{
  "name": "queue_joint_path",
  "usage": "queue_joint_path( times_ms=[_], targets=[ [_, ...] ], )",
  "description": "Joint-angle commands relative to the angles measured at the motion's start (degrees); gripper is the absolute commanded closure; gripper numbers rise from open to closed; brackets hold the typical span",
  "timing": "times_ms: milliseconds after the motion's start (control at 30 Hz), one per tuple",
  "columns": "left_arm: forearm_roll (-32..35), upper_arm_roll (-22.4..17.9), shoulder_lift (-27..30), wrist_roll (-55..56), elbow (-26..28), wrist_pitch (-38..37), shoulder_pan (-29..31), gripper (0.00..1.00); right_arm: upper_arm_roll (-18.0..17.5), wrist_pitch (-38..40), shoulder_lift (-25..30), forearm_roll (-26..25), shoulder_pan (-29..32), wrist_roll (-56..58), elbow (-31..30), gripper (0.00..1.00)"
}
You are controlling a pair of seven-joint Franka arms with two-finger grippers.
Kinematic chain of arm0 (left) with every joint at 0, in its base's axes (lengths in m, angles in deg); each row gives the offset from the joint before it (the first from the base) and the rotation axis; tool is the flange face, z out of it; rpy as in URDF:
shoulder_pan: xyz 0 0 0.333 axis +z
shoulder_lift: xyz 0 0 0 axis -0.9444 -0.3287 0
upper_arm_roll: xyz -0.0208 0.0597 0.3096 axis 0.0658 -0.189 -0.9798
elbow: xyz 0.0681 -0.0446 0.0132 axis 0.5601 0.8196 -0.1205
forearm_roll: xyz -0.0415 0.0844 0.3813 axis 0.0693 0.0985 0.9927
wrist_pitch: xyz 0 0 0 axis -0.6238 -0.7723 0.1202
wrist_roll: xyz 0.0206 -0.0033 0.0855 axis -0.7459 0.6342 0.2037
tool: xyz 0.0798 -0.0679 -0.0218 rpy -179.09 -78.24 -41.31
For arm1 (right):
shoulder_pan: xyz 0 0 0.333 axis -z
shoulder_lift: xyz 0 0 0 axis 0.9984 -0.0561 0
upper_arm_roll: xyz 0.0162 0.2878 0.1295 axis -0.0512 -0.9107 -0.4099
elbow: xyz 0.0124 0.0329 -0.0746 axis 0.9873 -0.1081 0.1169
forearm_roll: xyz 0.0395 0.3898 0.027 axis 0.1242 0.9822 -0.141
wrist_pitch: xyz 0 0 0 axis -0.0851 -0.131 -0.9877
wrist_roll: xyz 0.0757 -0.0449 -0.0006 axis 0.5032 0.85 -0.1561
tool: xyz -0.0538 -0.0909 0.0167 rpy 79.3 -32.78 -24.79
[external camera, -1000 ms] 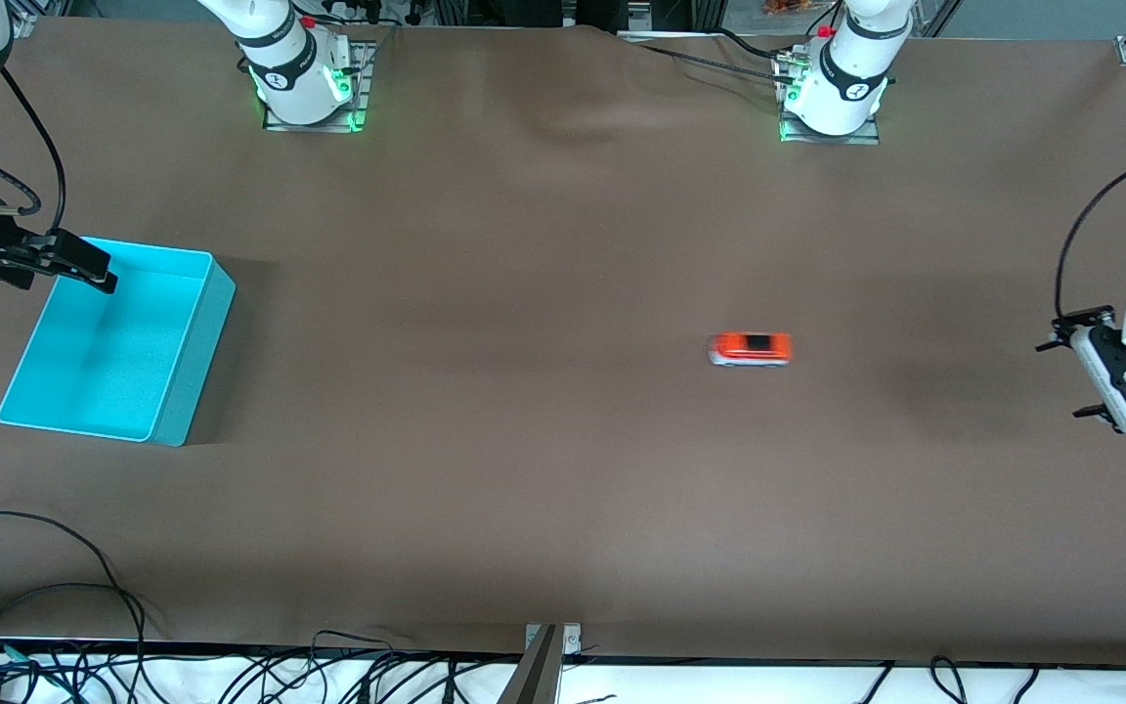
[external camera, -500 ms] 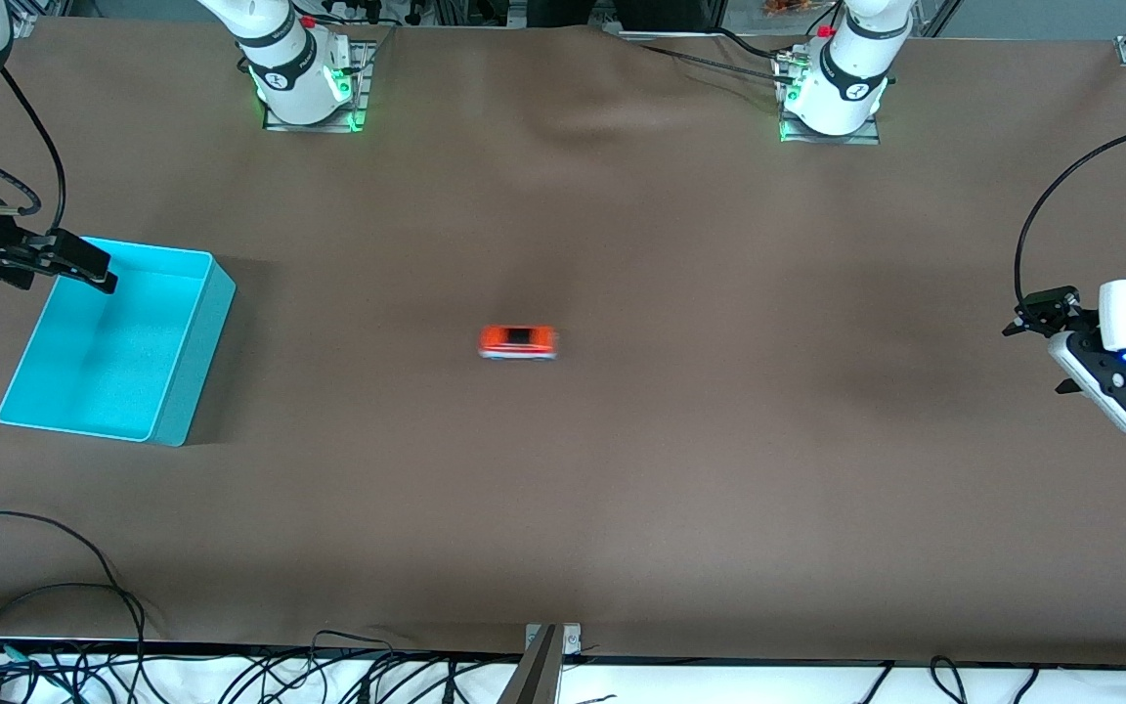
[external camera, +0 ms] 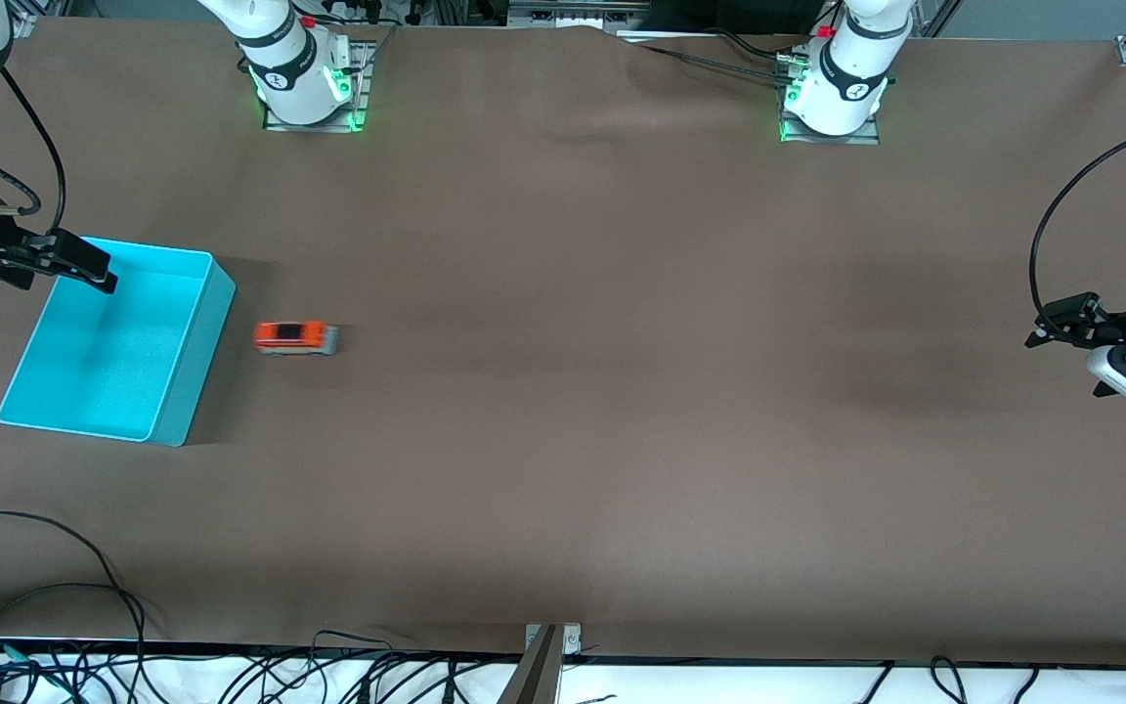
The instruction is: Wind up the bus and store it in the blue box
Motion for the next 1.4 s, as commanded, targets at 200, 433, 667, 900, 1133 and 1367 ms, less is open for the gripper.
queue_joint_path(
  times_ms=[200, 433, 667, 900, 1133, 1367],
  targets=[
    [3.1, -0.1, -0.5, 8.0, -1.5, 2.9, -1.3, 0.00, -0.1, 0.3, -0.5, 0.8, 0.4, 0.1, 1.4, 0.00],
    [2.8, -0.1, -0.4, 13.8, -1.6, 2.8, -1.9, 0.00, -0.1, 0.3, -0.5, 0.7, 0.4, 0.1, 1.4, 0.00],
    [2.2, 0.5, 0.0, 19.3, -1.8, 2.2, -2.0, 0.00, -0.1, 0.3, -0.5, 0.8, 0.4, 0.1, 1.4, 0.00],
    [2.2, 0.8, 1.0, 20.9, -2.0, 2.1, -2.9, 0.00, -0.1, 0.3, -0.5, 0.9, 0.3, 0.1, 1.4, 0.00],
    [2.2, 0.9, 1.1, 23.0, -2.1, 1.2, -3.1, 0.00, -0.1, 0.8, -0.5, 0.7, 0.4, 0.3, 1.1, 0.00],
    [-3.6, 0.4, 2.4, 23.9, -1.9, 0.4, -3.5, 0.00, 0.0, 1.0, -0.5, 0.7, 0.9, 0.2, 0.9, 0.00]
  ],
)
